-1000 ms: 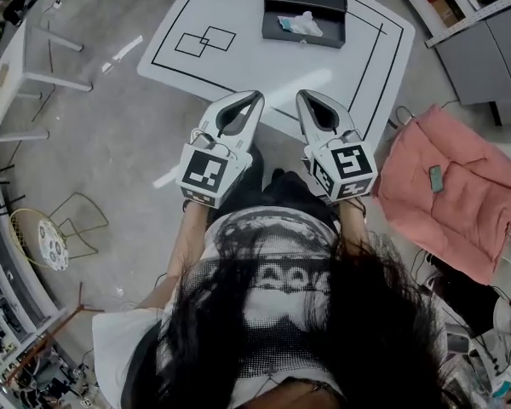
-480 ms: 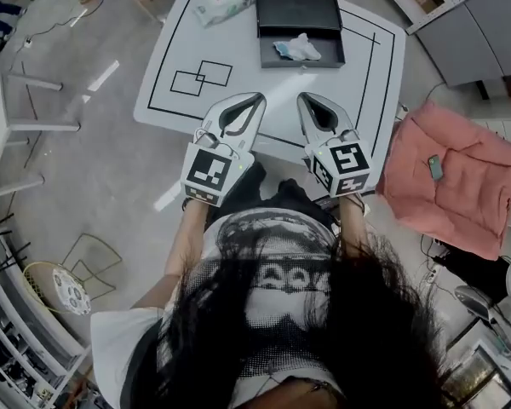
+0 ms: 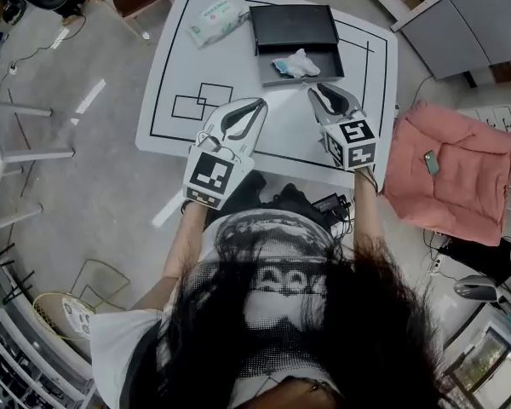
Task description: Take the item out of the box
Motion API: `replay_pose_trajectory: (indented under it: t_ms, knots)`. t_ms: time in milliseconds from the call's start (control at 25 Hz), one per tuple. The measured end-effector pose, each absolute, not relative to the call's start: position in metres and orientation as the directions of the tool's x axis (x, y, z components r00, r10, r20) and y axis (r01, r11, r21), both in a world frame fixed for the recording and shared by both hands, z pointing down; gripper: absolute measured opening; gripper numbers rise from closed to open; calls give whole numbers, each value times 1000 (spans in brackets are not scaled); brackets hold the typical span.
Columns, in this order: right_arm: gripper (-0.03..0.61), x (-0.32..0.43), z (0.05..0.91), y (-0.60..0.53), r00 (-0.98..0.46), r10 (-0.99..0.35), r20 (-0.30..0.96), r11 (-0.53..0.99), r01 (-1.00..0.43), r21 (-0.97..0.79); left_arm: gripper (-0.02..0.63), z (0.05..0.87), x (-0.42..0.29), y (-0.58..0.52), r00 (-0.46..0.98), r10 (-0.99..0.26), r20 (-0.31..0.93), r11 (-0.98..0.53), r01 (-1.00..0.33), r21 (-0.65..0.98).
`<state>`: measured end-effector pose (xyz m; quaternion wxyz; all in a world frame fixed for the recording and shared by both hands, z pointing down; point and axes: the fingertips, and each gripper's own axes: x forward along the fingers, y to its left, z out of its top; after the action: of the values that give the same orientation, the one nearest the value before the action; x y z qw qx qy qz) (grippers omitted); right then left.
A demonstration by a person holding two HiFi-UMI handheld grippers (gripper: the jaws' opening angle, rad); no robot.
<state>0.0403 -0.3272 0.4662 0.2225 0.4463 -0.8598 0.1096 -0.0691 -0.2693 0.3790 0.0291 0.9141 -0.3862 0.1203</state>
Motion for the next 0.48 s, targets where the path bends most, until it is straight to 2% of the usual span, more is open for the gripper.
replay_pose_trajectory:
  t_ms: [480]
  knots:
    - [147, 33, 528, -410, -433, -571, 698, 658, -749, 74, 0, 386, -101, -296, 684, -678, 269, -718, -694, -42]
